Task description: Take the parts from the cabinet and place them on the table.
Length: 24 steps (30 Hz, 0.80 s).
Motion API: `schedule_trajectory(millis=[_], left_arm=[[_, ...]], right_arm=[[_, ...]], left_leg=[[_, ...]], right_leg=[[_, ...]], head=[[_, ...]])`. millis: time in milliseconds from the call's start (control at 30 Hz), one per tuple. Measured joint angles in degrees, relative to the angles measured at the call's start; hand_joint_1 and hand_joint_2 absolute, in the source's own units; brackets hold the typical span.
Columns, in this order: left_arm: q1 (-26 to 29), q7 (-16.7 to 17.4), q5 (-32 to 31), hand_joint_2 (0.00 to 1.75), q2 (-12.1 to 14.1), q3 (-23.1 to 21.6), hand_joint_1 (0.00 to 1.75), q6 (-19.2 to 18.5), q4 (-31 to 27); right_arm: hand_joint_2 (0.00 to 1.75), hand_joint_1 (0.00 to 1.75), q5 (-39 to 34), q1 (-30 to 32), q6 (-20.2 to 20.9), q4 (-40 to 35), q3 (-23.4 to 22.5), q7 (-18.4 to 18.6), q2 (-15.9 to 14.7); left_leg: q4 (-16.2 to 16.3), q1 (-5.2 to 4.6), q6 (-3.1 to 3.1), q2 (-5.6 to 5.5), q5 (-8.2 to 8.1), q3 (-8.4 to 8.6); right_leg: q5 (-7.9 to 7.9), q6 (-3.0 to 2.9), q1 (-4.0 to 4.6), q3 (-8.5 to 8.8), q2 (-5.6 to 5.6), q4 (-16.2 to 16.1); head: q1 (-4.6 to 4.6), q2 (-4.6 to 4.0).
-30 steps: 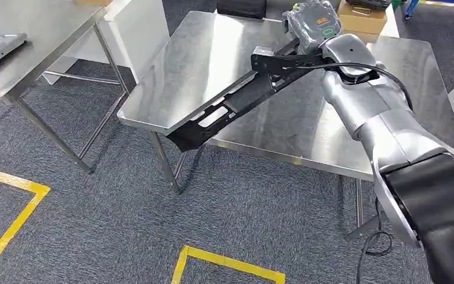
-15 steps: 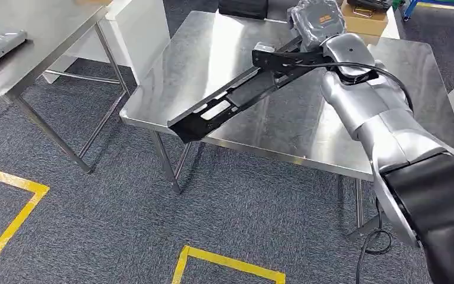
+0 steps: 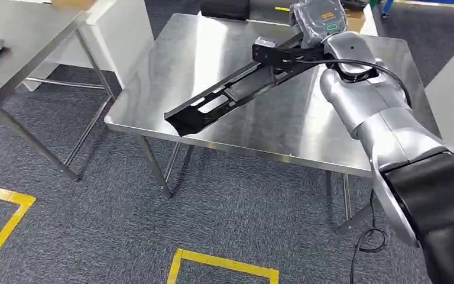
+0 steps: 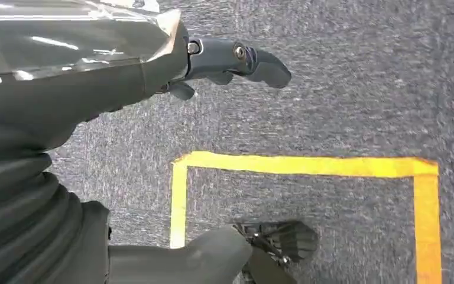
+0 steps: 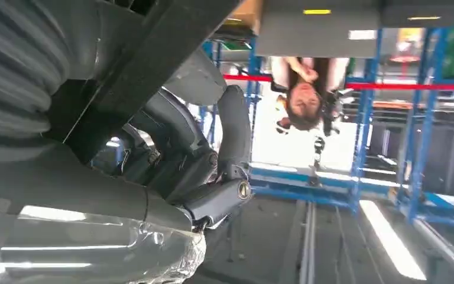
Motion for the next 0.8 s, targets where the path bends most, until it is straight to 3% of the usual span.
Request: schedule_trajectory(millis=[33,67,100,200,233,267,333,367,400,433,500,533,567,633,667,700,733,800], left_arm=[[0.0,0.0,0.0,1.75,0.1,0.1,0.0,0.0,0.0],[-0.1,0.0,0.0,1.75,0.3,0.2,0.0,0.0,0.0],[0.0,0.0,0.0,1.75,0.3,0.2,0.0,0.0,0.0],[0.1,-0.1,0.0,1.75,0.1,0.3,0.0,0.0,0.0],[0.1,-0.1,0.0,1.75,0.1,0.3,0.0,0.0,0.0],[0.0,-0.1,0.0,1.75,0.1,0.3,0.0,0.0,0.0],[0.0,-0.1,0.0,1.75,0.1,0.4,0.0,0.0,0.0],[0.0,-0.1,0.0,1.75,0.1,0.5,0.0,0.0,0.0],[0.0,-0.1,0.0,1.75,0.1,0.5,0.0,0.0,0.0],[0.0,-0.1,0.0,1.75,0.1,0.5,0.0,0.0,0.0],[0.0,-0.1,0.0,1.75,0.1,0.6,0.0,0.0,0.0],[0.0,-0.1,0.0,1.75,0.2,0.7,0.0,0.0,0.0],[0.0,-0.1,0.0,1.75,0.4,0.8,0.0,0.0,0.0],[-0.1,-0.1,-0.1,1.75,0.3,0.8,0.0,0.1,0.0],[-0.2,-0.1,-0.1,1.75,0.2,0.8,0.0,0.2,0.0],[-0.2,-0.1,-0.3,1.75,0.2,0.8,0.0,0.2,0.0],[-0.1,-0.1,-0.3,1.75,0.2,0.8,0.0,0.2,0.0],[-0.1,-0.1,-0.3,1.75,0.2,0.9,0.0,0.2,0.0]], right_arm=[[1.75,1.69,0.0,0.1,0.0,0.0,0.0,0.0,0.0],[1.75,1.69,0.1,-0.1,0.1,0.1,0.0,0.1,0.3],[1.75,1.69,0.0,0.0,0.1,0.1,-0.1,0.2,0.2],[1.75,1.69,0.3,0.0,0.1,0.3,-0.1,0.3,0.2],[1.75,1.69,0.4,0.0,0.2,0.3,-0.1,0.3,0.1],[1.75,1.69,0.5,-0.1,0.2,0.3,-0.1,0.3,0.2],[1.75,1.69,0.5,0.0,0.4,0.4,-0.1,0.3,0.4],[1.75,1.69,0.6,0.1,0.5,0.5,-0.1,0.3,0.4],[1.75,1.69,0.6,0.2,0.7,0.6,-0.1,0.3,0.3],[1.75,1.69,0.6,0.2,0.7,0.7,-0.1,0.3,0.3],[1.75,1.69,0.6,0.1,0.7,0.7,-0.1,0.3,0.4],[1.75,1.69,0.7,0.0,0.7,0.6,-0.1,0.3,0.4],[1.75,1.69,0.8,0.0,0.5,0.7,-0.1,0.3,0.5],[1.75,1.69,1.2,0.1,0.2,0.7,-0.1,0.3,0.3],[1.75,1.69,1.5,0.1,-0.2,0.7,-0.1,0.3,0.4],[1.75,1.69,1.7,0.1,-0.4,0.7,-0.1,0.3,0.3],[1.75,1.69,1.8,0.1,-0.4,0.7,-0.1,0.3,0.3],[1.75,1.69,2.2,0.1,-0.3,0.7,0.0,0.4,0.3]], left_leg=[[1.1,-0.21,-0.91,0.48,-0.71,-0.29],[1.7,-0.35,-1.47,0.62,-1.25,-0.68],[1.7,-0.46,-1.65,0.84,-1.38,-0.54],[1.9,0.09,-2.03,1.52,-1.72,-0.4],[3.2,0.21,-2.06,1.33,-2.96,-0.65],[6.0,0.04,-2.06,1.12,-4.89,-1.9],[15.1,-0.08,-2.1,0.71,-9.16,-6.36],[19.0,-0.16,-1.9,0.69,-10.25,-8.51],[20.0,-0.31,-1.57,0.63,-9.85,-9.35],[18.3,-0.57,-1.0,0.5,-8.21,-8.91],[9.7,-1.3,0.77,-0.59,-3.11,-4.94],[5.2,-1.88,2.1,-2.37,-1.04,-2.75],[3.9,-1.99,3.17,-3.21,-1.67,-1.96],[3.0,-2.46,2.82,-2.78,-1.46,-1.72],[2.7,-2.3,0.04,-2.7,-1.4,-1.54],[2.7,-2.3,-1.17,-2.71,-1.37,-1.62],[2.7,-2.48,-0.24,-2.79,-1.33,-1.64],[2.7,-2.61,-0.08,-2.83,-1.23,-1.67]], right_leg=[[0.24,0.21,-0.05,0.96,-1.64,-2.2],[0.32,-0.45,0.62,1.38,-0.93,-2.0],[0.16,-1.79,0.73,0.99,-0.22,-1.4],[0.25,-3.33,0.4,0.84,0.85,-1.3],[0.34,-3.61,0.41,0.85,1.4,-1.3],[0.28,-3.74,0.51,0.87,1.67,-1.3],[0.28,-4.07,0.88,0.85,2.46,-1.2],[0.25,-4.12,1.19,0.85,2.95,-1.2],[0.23,-4.16,1.43,0.87,3.38,-1.2],[0.23,-4.17,1.67,0.9,3.89,-1.2],[0.23,-4.17,2.18,1.1,4.9,-1.3],[0.21,-4.21,2.13,1.17,5.17,-1.3],[0.19,-4.15,2.59,1.08,5.3,-1.2],[0.08,-4.27,2.18,0.92,5.79,-1.1],[-0.07,-4.57,2.58,0.83,5.78,-1.0],[-0.06,-4.57,2.22,0.77,5.75,-1.0],[-0.02,-4.5,2.24,0.81,5.74,-1.0],[-0.01,-4.49,2.15,0.87,5.66,-1.2]], head=[[-0.06,0.0],[0.28,0.0],[0.09,0.0],[-0.09,0.0],[-0.11,0.0],[-0.11,0.0],[-0.26,0.0],[-0.24,0.0],[-0.22,0.0],[-0.24,0.0],[-0.24,0.0],[-0.17,0.0],[0.07,-0.02],[-0.2,0.0],[-0.28,0.0],[-0.24,0.0],[-0.26,0.0],[-0.22,0.0]])
